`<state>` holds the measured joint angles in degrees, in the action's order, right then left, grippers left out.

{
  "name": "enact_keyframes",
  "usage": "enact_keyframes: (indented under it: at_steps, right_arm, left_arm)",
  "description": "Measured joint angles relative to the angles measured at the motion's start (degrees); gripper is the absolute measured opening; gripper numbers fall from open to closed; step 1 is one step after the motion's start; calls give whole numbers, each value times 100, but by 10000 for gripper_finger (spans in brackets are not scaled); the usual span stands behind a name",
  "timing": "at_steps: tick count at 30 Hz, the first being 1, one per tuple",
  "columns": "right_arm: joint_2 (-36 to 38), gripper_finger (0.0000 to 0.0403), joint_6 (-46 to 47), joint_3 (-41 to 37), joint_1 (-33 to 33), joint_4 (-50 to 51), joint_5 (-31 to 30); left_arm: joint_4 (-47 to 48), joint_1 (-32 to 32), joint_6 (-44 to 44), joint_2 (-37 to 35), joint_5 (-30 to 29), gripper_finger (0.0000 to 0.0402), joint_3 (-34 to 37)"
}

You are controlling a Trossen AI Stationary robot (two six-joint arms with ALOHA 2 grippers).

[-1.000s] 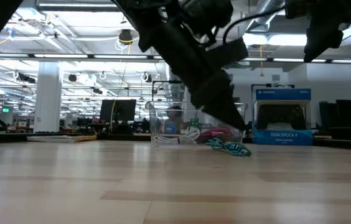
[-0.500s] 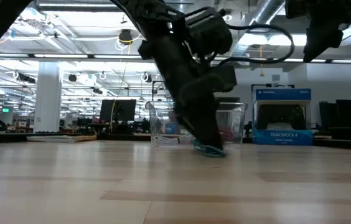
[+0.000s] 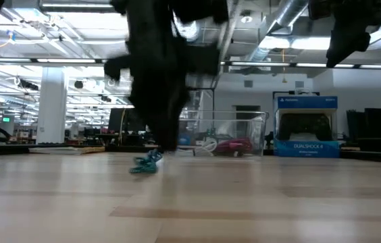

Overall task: Pick and place USB-C Cables
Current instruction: Put the blue charger cable into the transparent bin

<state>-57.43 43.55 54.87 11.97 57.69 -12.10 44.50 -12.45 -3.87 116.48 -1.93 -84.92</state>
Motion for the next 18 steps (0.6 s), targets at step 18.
enact_keyframes:
  at_steps: [18]
  right_arm:
    - [2,164,13,0,0,-42,-4]
  left_arm:
    - [995,38,-1753,-714,-1602,160,-12]
